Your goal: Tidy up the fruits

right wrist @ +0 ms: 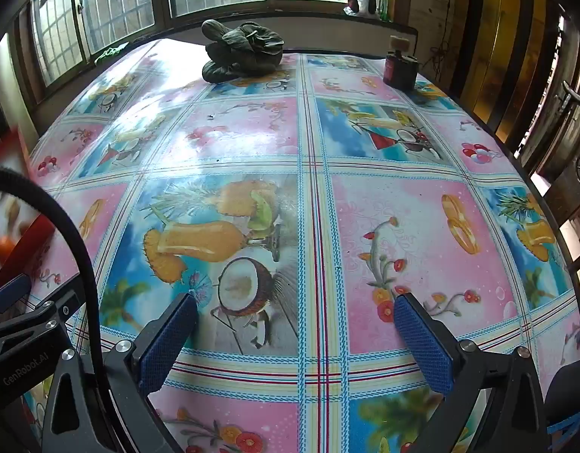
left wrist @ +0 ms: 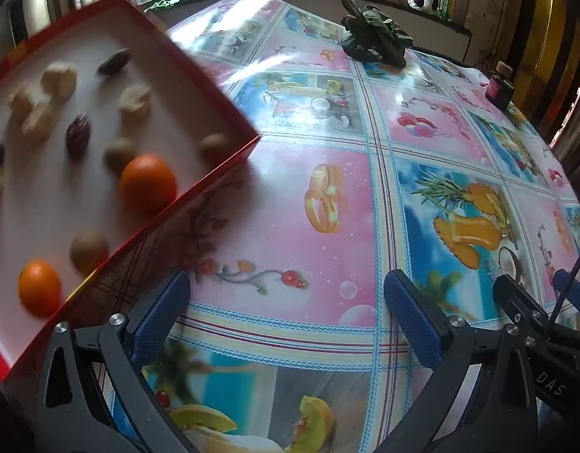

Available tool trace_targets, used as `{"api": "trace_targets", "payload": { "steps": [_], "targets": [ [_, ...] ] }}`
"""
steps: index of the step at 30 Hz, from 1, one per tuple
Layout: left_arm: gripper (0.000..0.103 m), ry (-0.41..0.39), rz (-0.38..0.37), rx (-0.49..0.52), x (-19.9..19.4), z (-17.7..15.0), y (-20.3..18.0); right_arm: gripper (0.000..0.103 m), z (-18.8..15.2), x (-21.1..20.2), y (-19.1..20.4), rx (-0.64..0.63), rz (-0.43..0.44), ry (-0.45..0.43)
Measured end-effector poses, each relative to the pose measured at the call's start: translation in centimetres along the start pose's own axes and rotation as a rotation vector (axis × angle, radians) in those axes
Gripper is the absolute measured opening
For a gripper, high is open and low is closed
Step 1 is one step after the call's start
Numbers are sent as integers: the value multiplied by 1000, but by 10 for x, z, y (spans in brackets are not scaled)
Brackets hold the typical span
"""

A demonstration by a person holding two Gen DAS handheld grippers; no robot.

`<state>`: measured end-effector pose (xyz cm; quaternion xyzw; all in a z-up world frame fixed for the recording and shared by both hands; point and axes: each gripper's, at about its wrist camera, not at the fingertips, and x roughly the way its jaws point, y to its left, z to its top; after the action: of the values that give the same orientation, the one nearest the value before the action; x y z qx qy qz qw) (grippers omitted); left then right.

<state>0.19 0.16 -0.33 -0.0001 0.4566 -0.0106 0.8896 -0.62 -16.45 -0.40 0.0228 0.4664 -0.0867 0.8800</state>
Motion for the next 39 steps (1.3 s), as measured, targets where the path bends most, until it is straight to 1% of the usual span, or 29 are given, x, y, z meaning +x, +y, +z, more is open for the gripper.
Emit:
{"api": "trace_targets", "payload": {
  "steps": [3, 39],
  "targets": [
    [103, 0, 0, 0, 0, 0, 0, 103, 0, 0, 0, -1, -2, -12],
    [103, -1, 1, 0, -6, 1, -3, 103, 0, 0, 0, -1, -2, -12]
  ]
}}
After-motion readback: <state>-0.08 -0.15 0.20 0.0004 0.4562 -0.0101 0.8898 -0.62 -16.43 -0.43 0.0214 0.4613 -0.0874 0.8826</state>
